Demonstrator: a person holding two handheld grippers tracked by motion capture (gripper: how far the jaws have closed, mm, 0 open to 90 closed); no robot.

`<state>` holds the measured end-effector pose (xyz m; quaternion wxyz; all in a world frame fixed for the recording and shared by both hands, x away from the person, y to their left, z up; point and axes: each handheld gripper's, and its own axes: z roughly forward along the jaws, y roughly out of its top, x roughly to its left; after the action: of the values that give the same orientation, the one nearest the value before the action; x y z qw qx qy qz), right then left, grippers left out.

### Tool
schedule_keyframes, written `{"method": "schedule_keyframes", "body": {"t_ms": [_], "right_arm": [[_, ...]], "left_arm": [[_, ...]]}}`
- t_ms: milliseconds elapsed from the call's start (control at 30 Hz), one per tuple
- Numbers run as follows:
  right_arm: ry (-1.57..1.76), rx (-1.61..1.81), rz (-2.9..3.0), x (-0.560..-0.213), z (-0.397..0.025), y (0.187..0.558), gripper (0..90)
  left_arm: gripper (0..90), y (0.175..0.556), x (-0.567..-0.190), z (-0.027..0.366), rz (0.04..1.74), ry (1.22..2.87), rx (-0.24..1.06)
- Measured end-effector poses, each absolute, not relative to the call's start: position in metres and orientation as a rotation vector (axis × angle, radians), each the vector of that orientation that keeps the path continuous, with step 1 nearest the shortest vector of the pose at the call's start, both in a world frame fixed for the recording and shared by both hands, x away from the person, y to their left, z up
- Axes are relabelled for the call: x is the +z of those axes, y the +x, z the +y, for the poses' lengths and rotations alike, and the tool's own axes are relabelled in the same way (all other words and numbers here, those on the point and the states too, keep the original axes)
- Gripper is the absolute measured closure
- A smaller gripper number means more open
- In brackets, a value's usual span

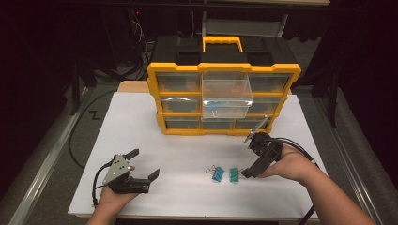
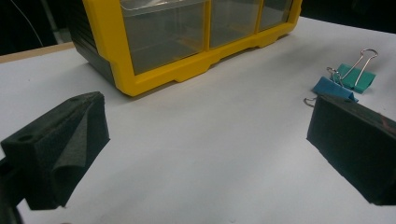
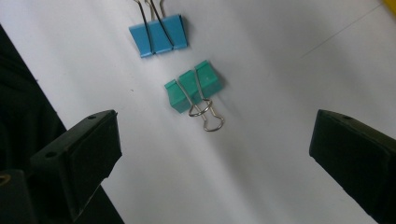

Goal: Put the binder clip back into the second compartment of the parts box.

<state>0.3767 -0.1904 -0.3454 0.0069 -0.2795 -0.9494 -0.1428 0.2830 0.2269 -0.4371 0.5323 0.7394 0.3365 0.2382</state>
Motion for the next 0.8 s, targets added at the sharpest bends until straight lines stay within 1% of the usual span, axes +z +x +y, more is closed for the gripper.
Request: {"method": "schedule_keyframes", "body": {"t_ms": [233,333,367,533,667,733,800], "right_arm": [[-0.895,-0.441,-2.916,-0.378,-0.189,0.375,10.0],[-0.912,-0.465,-2.902,-0.389,-0.19,0.374,15.5],[-0.906,-0.474,-2.899,-0.393,-0.19,0.373,15.8],[-0.917,-0.49,-2.872,-0.398,-0.191,0.373,22.6],[-0.915,-0.512,-2.867,-0.393,-0.189,0.375,31.5],[-0.903,-0.529,-2.857,-0.389,-0.189,0.376,39.9],[-0.922,-0.528,-2.844,-0.386,-0.188,0.377,45.4]], "left_arm": [[0.1,0.283,-0.438,0.226,0.801,1.769,0.566],[0.1,0.283,-0.438,0.226,0.801,1.768,0.566],[0.2,0.283,-0.438,0.226,0.801,1.768,0.565],[0.2,0.283,-0.438,0.226,0.796,1.774,0.565],[0.2,0.284,-0.438,0.226,0.798,1.774,0.566],[0.1,0.283,-0.438,0.226,0.797,1.773,0.566],[0.2,0.283,-0.438,0.226,0.796,1.771,0.567]]}}
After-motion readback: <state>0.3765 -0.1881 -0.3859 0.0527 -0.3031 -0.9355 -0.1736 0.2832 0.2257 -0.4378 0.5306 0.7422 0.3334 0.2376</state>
